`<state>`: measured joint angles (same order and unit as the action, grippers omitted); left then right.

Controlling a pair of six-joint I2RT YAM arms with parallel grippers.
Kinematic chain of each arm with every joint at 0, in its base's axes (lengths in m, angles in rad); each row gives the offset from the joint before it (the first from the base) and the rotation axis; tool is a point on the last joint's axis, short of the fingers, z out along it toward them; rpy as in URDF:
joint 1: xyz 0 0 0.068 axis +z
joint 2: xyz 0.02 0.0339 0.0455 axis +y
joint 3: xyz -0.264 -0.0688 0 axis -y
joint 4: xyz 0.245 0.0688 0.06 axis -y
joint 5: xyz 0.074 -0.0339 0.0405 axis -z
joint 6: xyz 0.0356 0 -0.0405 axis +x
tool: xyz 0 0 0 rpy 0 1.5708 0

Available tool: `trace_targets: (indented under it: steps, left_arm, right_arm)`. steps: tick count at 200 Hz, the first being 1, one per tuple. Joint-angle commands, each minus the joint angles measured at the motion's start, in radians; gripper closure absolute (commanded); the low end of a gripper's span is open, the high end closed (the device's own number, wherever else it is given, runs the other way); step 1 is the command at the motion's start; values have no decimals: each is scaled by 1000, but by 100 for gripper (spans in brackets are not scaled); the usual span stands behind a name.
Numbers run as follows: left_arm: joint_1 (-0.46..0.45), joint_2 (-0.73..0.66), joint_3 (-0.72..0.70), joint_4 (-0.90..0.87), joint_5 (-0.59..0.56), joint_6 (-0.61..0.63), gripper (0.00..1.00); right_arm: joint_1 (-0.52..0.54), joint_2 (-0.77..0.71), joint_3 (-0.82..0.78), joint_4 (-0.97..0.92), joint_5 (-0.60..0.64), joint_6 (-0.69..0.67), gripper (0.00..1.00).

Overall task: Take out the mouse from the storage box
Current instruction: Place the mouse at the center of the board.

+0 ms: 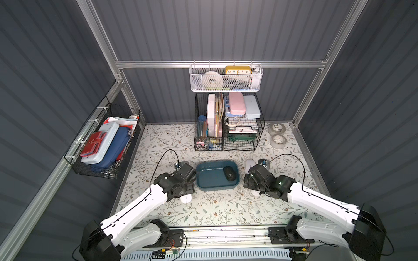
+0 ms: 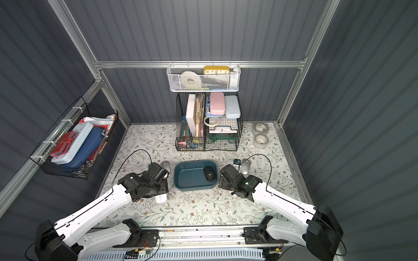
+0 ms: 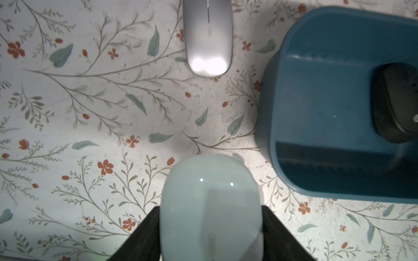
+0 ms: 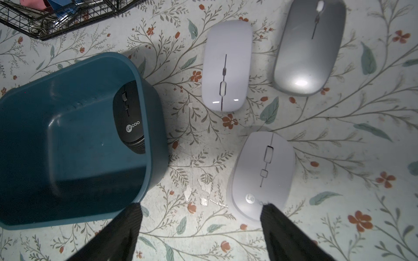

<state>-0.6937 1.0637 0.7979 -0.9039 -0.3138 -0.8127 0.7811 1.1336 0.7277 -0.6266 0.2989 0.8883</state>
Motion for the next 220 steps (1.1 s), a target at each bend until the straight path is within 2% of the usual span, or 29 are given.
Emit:
trace_targets:
  steps: [1,65,97,172,220]
  left_arm:
    - [6,-10,-49,19,19,-79,35]
    - [32,77,-159,192,-13,-96,35]
    - [54,164,-153,267,2,-60,35]
    - [70,241,-149,381,40,10,33]
    - [71,300,-128,386,54,27,29]
  right_arm:
    - [6,2,29,8,2,-9,12]
    - [9,2,19,8,0,-4,12]
    - [10,-10,16,-4,7,-4,13]
    - [10,-41,-15,-3,14,12,13]
    - [10,-40,-11,-7,12,14,13]
